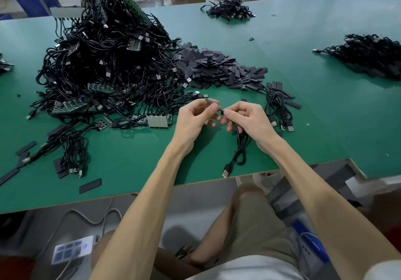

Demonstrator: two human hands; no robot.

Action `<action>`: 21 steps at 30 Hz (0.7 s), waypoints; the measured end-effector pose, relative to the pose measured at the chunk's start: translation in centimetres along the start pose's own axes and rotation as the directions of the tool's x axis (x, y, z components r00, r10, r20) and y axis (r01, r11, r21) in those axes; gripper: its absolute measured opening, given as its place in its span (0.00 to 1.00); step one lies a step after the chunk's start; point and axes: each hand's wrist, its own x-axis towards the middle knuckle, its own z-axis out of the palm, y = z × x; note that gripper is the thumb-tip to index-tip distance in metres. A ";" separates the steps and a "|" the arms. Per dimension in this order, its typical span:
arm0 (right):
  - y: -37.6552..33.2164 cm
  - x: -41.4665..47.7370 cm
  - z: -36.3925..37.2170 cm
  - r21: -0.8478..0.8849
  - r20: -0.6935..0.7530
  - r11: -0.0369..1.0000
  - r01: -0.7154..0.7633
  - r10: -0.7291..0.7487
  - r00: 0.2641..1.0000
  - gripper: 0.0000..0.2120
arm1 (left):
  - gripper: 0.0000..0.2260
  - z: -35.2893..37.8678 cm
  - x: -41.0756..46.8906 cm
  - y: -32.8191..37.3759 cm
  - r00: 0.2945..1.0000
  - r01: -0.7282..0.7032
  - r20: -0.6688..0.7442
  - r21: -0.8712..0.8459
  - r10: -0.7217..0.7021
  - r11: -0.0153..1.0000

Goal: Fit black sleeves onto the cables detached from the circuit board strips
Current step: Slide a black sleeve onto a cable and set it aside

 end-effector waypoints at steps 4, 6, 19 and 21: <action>0.0 0.0 -0.1 -0.006 -0.009 0.999 -0.037 0.037 0.999 0.04 | 0.08 0.0 0.1 -0.1 1.000 0.017 0.019 -0.009 -0.017 1.000; 0.0 0.0 -0.1 0.006 -0.010 0.999 -0.044 0.044 0.999 0.04 | 0.07 0.0 0.1 -0.1 0.999 0.031 0.024 -0.025 -0.030 0.999; -0.2 -0.3 0.0 0.014 -0.013 0.999 -0.036 0.037 0.999 0.04 | 0.08 0.1 0.1 -0.2 0.999 0.003 0.046 -0.001 -0.003 1.000; -0.2 -0.3 0.1 0.016 -0.017 0.999 -0.034 0.035 0.999 0.04 | 0.08 0.1 0.0 -0.1 0.999 -0.016 0.052 0.020 0.015 1.000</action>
